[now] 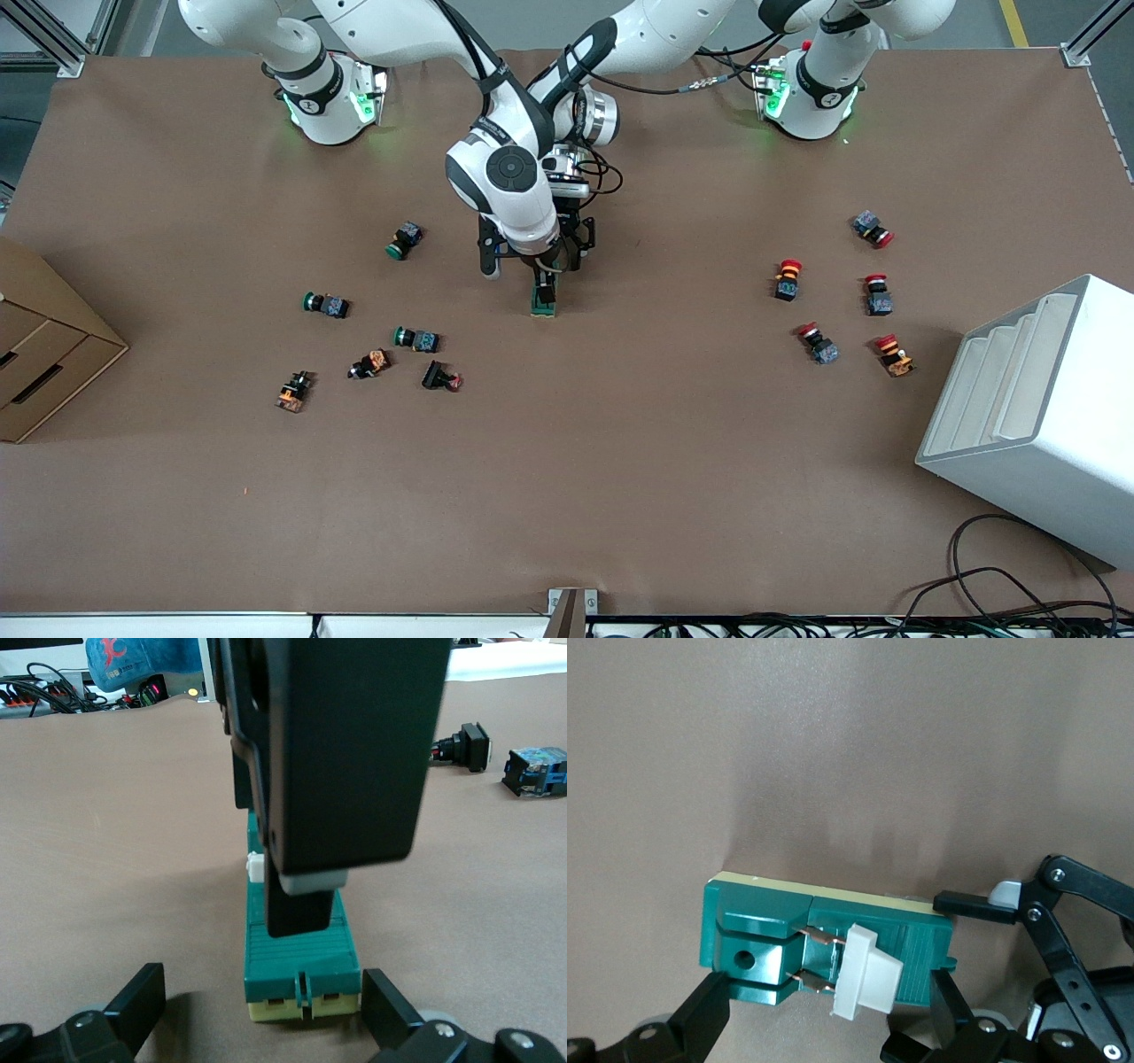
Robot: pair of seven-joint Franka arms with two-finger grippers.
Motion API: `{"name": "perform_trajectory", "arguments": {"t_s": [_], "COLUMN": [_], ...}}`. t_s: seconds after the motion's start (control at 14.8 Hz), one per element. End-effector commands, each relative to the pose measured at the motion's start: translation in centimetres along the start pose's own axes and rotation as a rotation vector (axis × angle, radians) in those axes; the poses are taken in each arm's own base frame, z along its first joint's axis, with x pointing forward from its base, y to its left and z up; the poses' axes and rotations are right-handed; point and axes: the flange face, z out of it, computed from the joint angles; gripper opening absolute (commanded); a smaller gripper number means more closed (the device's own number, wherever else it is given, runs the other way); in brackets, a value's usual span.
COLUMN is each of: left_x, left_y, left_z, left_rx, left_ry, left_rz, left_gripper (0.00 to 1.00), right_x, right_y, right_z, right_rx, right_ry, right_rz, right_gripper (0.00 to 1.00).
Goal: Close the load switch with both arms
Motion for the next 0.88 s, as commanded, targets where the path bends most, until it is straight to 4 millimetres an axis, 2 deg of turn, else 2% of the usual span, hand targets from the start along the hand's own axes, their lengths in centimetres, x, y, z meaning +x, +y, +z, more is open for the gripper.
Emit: {"name": "perform_trajectory", "arguments": {"t_s": [0.0,0.34,0.81], "left_x": [-0.5,-0.5,-0.4], "left_y": [0.2,0.2,0.2], "left_z": [0.6,0.6,0.7], "left_rx": [0.002,0.002,0.003], "left_ry": [0.01,0.01,0.01], "left_rz": [-0.001,-0.004,-0.006], "left_gripper": [0.99,0.99,0.99], "right_x": [0.1,0.5,1.8], "right_y": [0.3,-0.1,-2.1], "right_z": [1.2,1.5,0.3], "right_rx": [0.024,0.044,0.089], "right_ry": [0.002,0.028,0.043], "right_rz": [-0.002,-0.039,-0.036], "right_gripper": [1.0,1.0,1.0]}}
